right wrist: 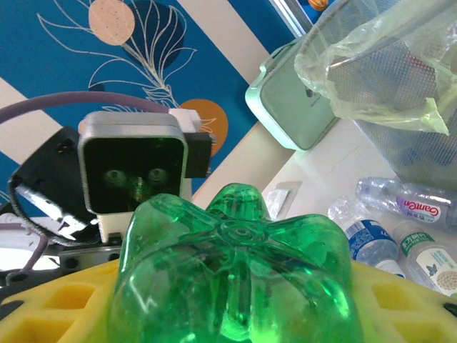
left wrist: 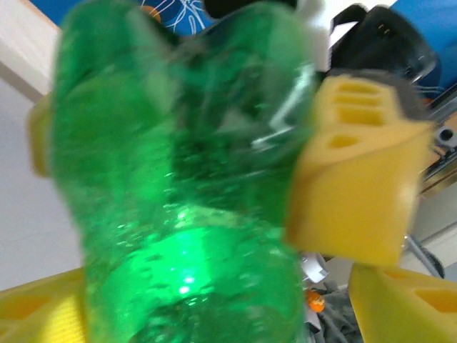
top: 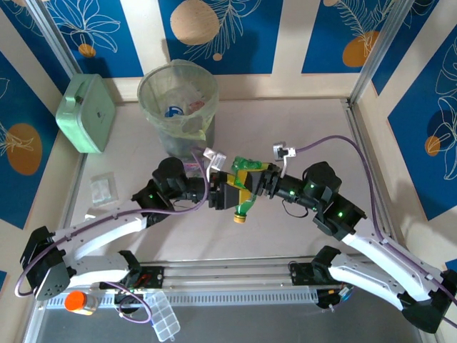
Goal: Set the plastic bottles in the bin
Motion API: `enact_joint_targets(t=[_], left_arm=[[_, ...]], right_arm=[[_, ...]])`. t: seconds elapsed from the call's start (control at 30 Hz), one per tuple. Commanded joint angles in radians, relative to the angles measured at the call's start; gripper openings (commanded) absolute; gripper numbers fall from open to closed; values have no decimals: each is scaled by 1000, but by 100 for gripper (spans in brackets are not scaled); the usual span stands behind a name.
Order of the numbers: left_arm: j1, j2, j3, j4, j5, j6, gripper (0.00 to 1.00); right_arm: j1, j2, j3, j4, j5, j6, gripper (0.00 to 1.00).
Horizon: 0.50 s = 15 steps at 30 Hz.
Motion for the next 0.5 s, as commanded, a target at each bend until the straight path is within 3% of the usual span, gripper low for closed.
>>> enact_joint_targets(t=[0.0,0.13,0.3,0.37,0.47], left_arm=[[-11,0,3,94,38,-9,74],[-15,15,8,96,63,-11,59],[-18,12,14,61,71,13,56],[-19,0,18,28,59,35,56],[-17,-31,18,-32,12,80,56]], right_arm=[[6,-5,-16,28,45,22,51],[5,-12,-24,25,61,19,51],[3,-13,-21,20,64,10,52],[2,-13,-11,4,65,-2,63],[2,-24,24,-56,99,-28,89]])
